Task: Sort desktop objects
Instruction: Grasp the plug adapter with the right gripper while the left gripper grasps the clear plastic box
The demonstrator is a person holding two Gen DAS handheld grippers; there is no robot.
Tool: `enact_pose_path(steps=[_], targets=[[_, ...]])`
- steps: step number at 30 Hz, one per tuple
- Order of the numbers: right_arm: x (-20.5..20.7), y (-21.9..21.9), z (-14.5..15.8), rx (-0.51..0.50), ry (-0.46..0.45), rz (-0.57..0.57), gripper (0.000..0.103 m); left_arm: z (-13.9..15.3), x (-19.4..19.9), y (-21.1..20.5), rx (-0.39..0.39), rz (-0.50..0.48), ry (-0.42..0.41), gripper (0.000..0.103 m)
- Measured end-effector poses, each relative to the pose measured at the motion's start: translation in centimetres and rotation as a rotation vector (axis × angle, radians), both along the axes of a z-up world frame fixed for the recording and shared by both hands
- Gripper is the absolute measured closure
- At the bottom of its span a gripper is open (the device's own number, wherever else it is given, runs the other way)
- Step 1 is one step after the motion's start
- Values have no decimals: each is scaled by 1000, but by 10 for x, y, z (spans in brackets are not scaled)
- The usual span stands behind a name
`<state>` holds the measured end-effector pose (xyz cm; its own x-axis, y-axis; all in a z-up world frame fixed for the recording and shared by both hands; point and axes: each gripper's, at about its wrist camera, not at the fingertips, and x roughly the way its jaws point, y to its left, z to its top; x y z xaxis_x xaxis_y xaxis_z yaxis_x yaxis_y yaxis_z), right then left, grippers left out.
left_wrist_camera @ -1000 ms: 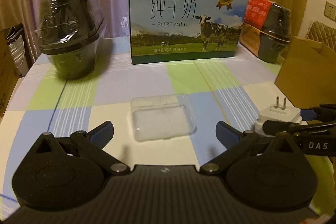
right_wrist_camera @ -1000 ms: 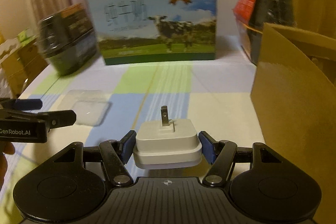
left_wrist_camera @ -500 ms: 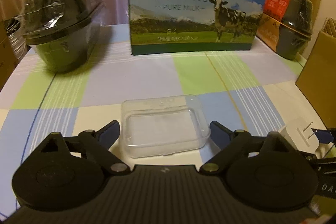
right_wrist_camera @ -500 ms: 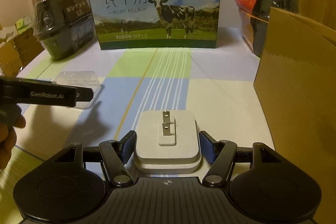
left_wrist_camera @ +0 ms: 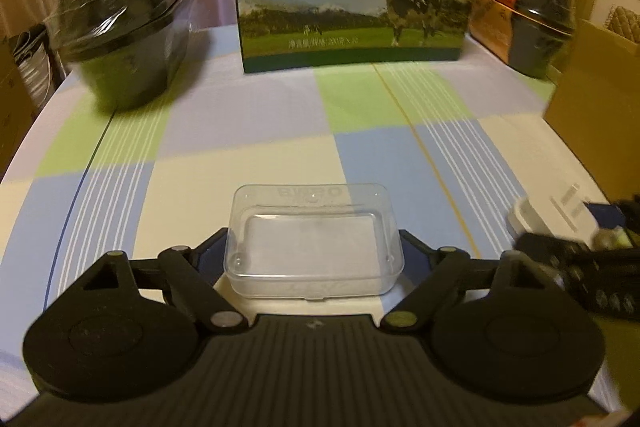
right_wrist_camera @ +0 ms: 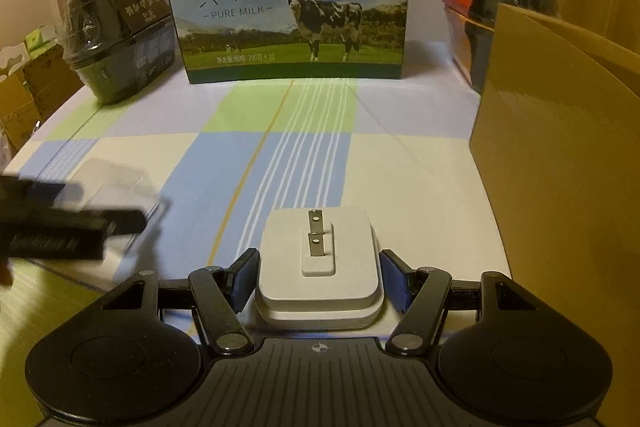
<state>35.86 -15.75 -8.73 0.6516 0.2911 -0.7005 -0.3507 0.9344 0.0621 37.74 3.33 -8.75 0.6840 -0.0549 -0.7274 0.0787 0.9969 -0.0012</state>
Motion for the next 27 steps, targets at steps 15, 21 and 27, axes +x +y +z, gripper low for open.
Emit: enact_pose_path(steps=[15, 21, 27], targets=[[-134, -53, 32, 79, 75, -26, 41, 46, -164, -22, -38, -27, 25, 20], [-198, -81, 23, 34, 58, -21, 41, 37, -227, -41, -44, -31, 49, 20], [-224, -97, 11, -6, 36, -10, 41, 16, -252, -47, -35, -22, 87, 20]])
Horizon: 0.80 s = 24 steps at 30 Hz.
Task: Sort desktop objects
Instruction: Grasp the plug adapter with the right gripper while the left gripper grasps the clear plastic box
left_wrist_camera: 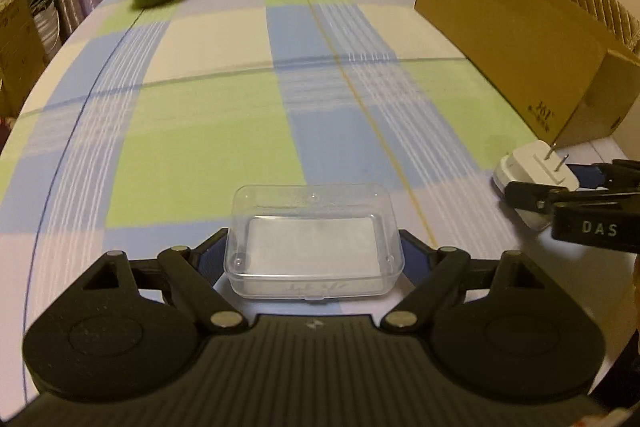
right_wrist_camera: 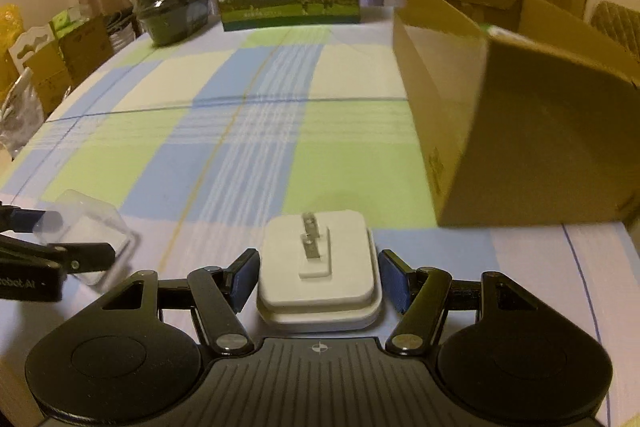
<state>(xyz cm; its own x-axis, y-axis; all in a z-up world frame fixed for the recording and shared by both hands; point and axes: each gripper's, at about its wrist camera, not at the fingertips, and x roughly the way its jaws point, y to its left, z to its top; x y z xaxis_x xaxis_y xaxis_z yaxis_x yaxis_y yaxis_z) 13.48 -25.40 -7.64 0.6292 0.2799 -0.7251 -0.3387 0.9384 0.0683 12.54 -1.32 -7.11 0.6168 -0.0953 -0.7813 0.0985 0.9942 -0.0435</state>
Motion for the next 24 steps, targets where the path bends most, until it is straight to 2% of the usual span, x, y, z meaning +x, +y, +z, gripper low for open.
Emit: enact_pose_path(steps=[7, 16, 20, 24], targets=[[-9, -2, -7, -29, -18, 43, 36, -1, -5, -6, 28, -16, -38, 20], [-12, -5, -9, -25, -29, 35, 33, -2, -7, -8, 58, -3, -59, 20], [-13, -5, -10, -30, -30, 38, 25, -5, -7, -9, 59, -1, -44, 20], [-13, -5, -10, -30, -32, 35, 23, -6, -7, -10, 64, 6, -44, 20]])
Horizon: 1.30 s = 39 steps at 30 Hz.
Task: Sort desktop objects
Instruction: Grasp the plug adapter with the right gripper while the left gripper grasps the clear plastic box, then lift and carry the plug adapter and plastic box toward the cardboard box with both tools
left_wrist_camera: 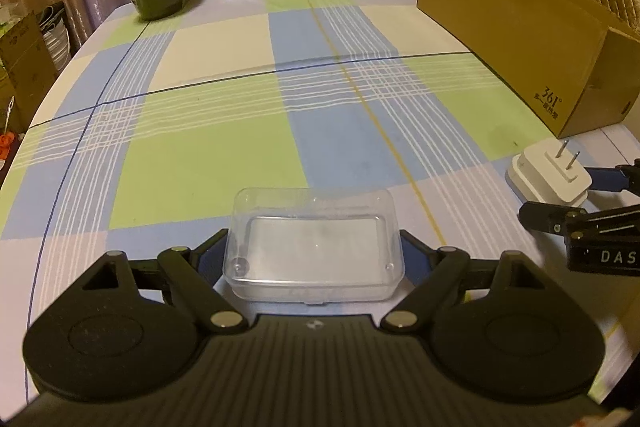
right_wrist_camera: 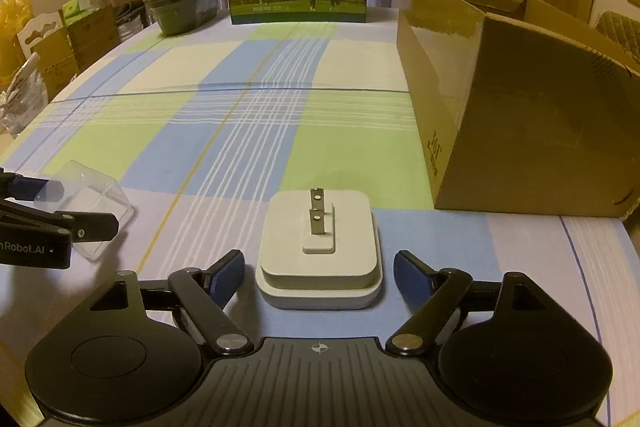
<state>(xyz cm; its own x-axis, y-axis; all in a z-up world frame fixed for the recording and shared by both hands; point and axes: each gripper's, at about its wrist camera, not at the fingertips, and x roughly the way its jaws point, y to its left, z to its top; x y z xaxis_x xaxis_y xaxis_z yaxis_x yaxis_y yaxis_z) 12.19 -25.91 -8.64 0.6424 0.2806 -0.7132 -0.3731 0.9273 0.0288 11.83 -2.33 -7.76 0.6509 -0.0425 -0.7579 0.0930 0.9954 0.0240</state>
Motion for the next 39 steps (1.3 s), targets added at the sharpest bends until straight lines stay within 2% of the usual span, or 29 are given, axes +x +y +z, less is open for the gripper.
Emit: enact_pose_path(steps=[7, 8, 9, 22, 39], targets=[[0, 2, -2, -11, -3, 4, 24, 1, -1, 1, -10, 28, 3, 21], [0, 2, -2, -12, -5, 3, 28, 1, -1, 1, -11, 31, 2, 21], [0, 2, -1, -15, -9, 2, 41, 2, -2, 1, -14, 31, 3, 21], [-9, -3, 24, 18, -30, -10, 41, 15, -8, -17, -20, -12, -16, 21], [-35, -24, 72, 71, -85, -39, 41, 55, -33, -44, -68, -4, -29, 21]])
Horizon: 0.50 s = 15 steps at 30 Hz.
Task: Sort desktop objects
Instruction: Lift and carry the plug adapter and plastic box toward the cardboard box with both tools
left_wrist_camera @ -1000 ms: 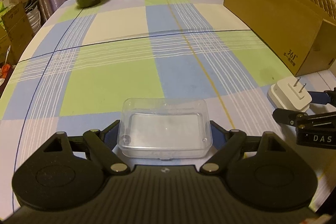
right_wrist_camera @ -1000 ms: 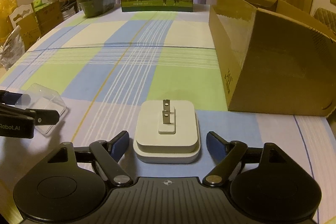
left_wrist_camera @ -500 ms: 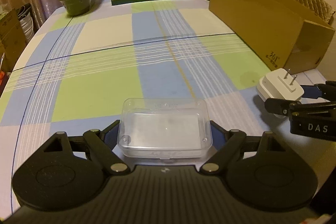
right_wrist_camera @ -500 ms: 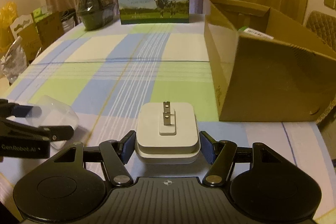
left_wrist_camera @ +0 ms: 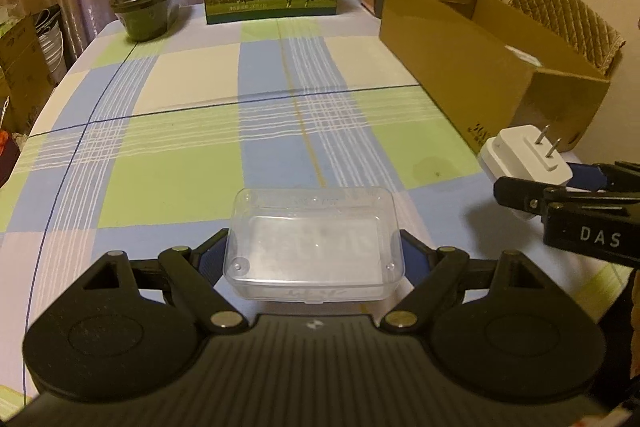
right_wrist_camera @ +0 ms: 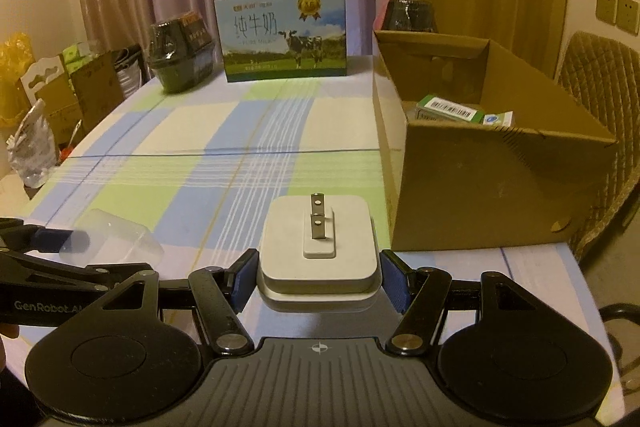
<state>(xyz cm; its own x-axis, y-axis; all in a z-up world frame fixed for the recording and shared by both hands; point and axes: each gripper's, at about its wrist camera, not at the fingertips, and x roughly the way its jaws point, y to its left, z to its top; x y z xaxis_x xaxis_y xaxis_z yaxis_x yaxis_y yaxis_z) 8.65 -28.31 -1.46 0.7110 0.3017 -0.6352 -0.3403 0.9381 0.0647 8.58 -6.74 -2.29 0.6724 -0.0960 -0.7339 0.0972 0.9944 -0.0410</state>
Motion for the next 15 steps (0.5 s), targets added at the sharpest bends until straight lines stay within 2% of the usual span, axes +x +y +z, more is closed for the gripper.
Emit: enact_pose_path(steps=[15], targets=[[-13, -41, 30, 50, -48, -87, 41, 29, -6, -40, 6, -65, -41, 21]])
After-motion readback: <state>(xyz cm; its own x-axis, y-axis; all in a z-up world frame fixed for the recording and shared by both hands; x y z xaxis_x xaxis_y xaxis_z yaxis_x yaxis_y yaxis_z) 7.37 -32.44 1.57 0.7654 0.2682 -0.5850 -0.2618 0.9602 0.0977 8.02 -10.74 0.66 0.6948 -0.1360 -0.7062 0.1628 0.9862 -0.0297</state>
